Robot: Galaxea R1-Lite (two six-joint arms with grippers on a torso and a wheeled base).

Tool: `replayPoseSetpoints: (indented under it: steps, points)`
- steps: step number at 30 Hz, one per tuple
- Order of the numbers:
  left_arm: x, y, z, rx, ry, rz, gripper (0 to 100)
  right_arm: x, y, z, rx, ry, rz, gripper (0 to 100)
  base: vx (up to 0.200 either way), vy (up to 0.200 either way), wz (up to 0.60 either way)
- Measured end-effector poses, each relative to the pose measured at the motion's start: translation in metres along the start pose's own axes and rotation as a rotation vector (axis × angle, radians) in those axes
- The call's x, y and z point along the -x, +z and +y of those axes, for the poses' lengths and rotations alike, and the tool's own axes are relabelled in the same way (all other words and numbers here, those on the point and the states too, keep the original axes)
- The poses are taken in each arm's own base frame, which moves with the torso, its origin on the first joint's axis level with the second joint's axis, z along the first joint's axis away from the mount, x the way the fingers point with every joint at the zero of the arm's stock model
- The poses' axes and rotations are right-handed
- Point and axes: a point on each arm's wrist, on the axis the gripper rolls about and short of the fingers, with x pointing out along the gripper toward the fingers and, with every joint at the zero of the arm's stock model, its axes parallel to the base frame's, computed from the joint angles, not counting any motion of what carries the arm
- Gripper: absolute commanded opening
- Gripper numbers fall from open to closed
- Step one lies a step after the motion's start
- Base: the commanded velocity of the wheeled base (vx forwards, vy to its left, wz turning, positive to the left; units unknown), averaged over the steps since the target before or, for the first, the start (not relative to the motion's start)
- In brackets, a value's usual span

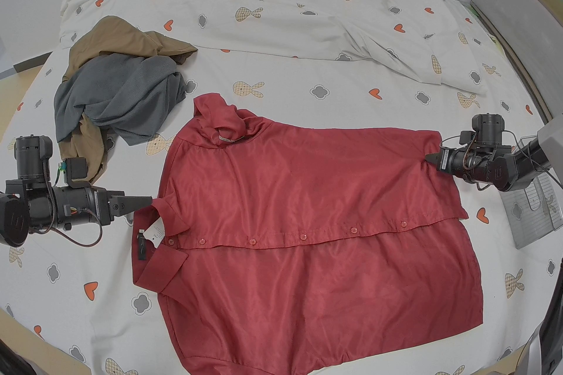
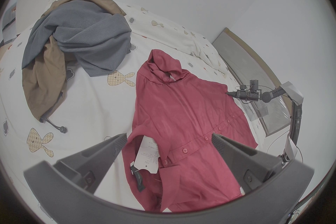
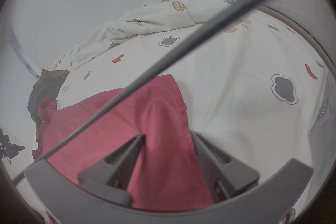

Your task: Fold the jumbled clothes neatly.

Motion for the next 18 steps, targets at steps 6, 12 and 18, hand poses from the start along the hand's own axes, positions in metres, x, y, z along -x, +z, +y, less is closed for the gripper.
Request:
replayPoseSetpoints:
  steps: [6, 12, 18]
  points:
    - [0.000, 0.000, 0.000, 0.001, 0.000, 0.002, 100, 0.007, 0.007, 0.002, 0.002, 0.003, -0.020, 0, 0.000, 0.000, 0.00]
    - [-0.001, 0.000, 0.000, 0.001, 0.000, 0.002, 100, 0.022, 0.024, -0.002, 0.005, -0.027, -0.082, 0, 0.000, 0.000, 0.00]
    - [-0.001, 0.000, 0.000, 0.001, -0.001, 0.002, 100, 0.029, 0.029, -0.008, 0.001, -0.090, -0.109, 0, 0.000, 0.000, 0.00]
